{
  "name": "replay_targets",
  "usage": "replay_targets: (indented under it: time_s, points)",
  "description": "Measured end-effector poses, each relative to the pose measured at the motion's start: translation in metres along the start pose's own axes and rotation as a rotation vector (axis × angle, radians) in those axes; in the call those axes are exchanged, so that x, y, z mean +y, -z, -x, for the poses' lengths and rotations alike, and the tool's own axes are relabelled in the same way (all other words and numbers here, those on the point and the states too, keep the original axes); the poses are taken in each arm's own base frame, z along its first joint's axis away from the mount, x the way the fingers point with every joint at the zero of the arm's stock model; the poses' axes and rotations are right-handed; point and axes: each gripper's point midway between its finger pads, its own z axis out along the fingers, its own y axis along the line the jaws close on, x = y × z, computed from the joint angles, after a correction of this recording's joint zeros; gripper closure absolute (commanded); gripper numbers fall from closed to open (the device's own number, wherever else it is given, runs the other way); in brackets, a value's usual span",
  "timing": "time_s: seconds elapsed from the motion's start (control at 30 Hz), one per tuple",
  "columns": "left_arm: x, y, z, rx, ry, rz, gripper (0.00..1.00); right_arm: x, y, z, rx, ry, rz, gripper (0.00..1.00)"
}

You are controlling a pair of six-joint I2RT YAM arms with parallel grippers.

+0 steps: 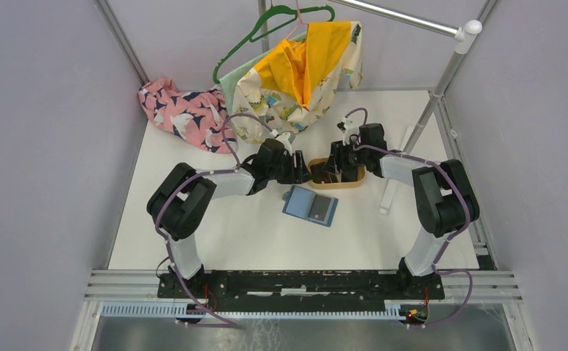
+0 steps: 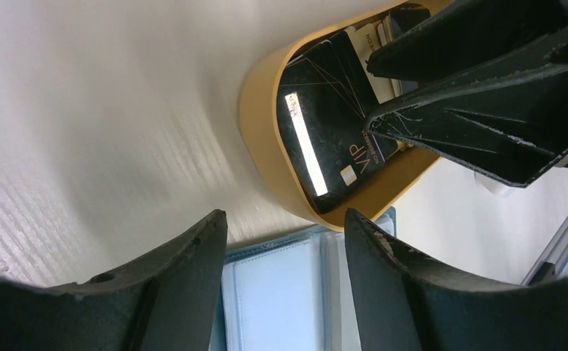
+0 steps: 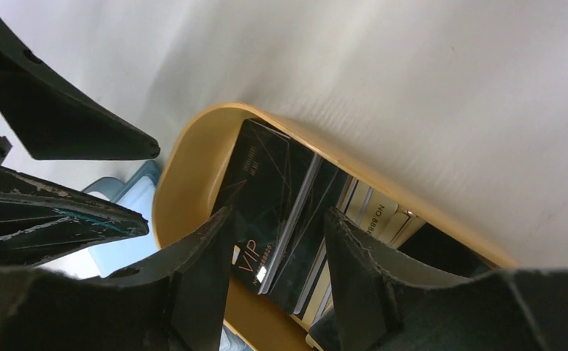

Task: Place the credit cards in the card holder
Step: Pick up the credit card from the storage box.

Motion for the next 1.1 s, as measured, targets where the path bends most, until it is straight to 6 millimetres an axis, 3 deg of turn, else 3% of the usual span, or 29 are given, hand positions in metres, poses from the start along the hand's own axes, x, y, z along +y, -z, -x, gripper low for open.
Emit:
replay_targets:
  time_s: [0.37, 1.1]
  points:
    - [-0.003, -0.006, -0.002, 0.020, 0.002, -0.019, 0.42, -0.017, -0.001, -0.007, 0.020, -0.022, -0.125, 0.46]
    - [-0.016, -0.011, -0.014, 0.074, 0.013, -0.097, 0.57, 0.011, -0.008, -0.014, 0.041, -0.148, 0.012, 0.48]
